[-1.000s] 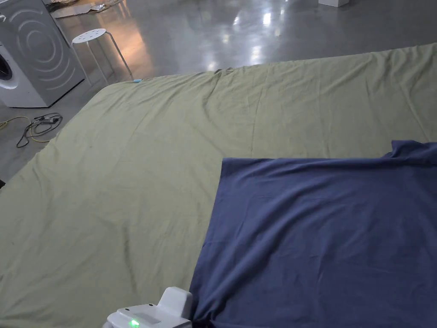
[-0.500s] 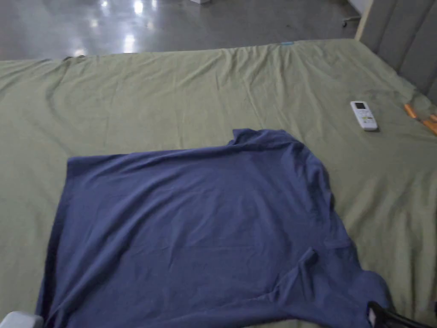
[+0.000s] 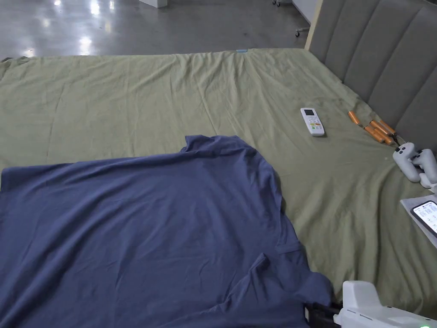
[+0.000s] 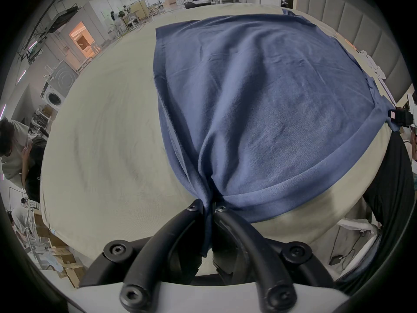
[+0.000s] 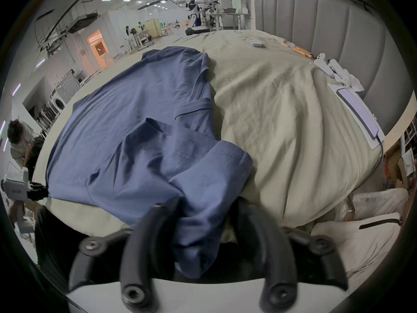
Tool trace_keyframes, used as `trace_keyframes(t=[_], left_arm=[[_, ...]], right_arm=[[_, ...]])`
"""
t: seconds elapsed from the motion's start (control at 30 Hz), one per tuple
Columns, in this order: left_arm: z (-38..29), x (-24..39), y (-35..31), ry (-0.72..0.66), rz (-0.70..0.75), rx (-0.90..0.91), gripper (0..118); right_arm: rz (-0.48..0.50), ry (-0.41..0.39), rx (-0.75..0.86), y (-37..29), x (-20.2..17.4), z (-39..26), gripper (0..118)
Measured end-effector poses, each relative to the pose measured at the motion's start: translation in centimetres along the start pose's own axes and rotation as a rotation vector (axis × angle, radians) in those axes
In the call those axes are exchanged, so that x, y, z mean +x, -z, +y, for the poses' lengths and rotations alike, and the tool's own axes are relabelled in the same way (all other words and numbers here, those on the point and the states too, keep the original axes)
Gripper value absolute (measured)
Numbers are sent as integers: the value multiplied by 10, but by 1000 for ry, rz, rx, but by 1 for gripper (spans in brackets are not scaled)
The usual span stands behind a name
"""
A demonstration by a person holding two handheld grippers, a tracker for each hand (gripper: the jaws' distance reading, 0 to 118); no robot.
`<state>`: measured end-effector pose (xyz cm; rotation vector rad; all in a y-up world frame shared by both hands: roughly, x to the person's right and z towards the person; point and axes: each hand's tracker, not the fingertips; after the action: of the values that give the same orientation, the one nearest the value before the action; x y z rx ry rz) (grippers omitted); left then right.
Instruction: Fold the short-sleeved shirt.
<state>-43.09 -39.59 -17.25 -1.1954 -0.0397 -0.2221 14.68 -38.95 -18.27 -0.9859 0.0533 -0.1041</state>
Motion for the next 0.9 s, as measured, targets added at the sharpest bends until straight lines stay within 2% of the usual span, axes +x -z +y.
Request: trace_keyframes(t=[0.07, 0.1, 0.13, 0.3, 0.47, 0.6, 0.7, 0.83, 0.9], left_arm=[[-2, -1, -1, -11, -4, 9, 8], [-2, -1, -2, -18, -6, 14, 8], [-3, -1, -3, -24, -9, 21, 8], [-6, -1, -21, -62, -4, 57, 7], [-4, -8, -43, -107, -28, 198, 7], [25, -39, -53, -212, -123, 267, 7], [60, -71, -46, -257, -146, 290, 7], [115, -99, -15, -285, -165, 260, 7], [144, -106, 12, -311, -166, 238, 7]], right_arm=[[38, 58, 31, -4, 1, -2, 9], [86, 101, 37, -5, 3, -3, 9], [93, 139, 44, -6, 3, -4, 8], [53, 101, 64, -21, -6, -4, 8], [94, 97, 150, -47, -14, 13, 8], [148, 116, 218, -53, -16, 59, 8], [157, 101, 232, -42, -19, 111, 8], [195, 125, 157, 5, -20, 181, 8], [174, 146, 96, 43, -24, 211, 8]])
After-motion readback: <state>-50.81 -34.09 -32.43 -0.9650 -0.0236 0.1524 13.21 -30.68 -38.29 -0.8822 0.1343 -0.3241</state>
